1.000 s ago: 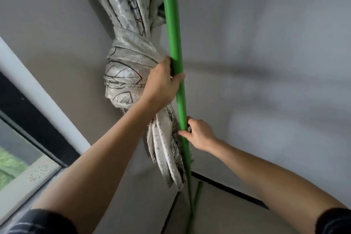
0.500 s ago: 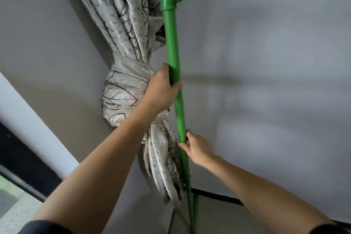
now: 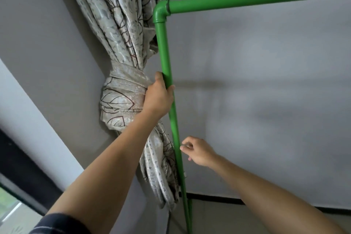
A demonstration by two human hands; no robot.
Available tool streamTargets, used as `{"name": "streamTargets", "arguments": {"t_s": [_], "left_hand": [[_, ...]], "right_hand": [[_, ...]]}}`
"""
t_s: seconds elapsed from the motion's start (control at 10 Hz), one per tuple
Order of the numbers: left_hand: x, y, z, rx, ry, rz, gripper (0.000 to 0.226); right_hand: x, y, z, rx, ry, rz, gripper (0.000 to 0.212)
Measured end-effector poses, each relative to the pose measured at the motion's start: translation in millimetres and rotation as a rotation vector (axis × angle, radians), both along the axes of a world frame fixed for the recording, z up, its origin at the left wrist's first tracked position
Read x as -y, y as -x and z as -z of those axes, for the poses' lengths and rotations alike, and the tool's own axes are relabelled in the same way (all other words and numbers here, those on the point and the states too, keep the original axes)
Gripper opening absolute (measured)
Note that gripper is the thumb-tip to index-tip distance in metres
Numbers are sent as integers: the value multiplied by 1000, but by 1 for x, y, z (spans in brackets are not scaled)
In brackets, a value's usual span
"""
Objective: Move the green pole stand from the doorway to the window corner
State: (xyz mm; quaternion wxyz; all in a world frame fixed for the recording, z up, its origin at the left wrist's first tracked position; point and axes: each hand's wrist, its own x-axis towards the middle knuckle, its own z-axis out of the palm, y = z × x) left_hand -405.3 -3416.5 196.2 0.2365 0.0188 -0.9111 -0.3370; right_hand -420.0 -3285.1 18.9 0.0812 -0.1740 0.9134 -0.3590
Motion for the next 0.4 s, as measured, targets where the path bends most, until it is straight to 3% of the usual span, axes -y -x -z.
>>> {"name": "streamTargets", "arguments": {"t_s": [0.1, 0.2, 0.3, 0.4], "left_hand": [[-2, -1, 5, -6, -20, -5, 31], [-5, -6, 21, 32, -79, -9, 33], [-11, -13, 35, 51, -184, -15, 39], [-12, -23, 56, 47, -216, -42, 40]], "right_hand": [[-41, -13, -33, -25, 152, -2, 11], [-82, -30, -92, -176, 376, 59, 15], [-118, -65, -173, -372, 636, 49, 12], [-150, -111, -263, -643, 680, -4, 13]]}}
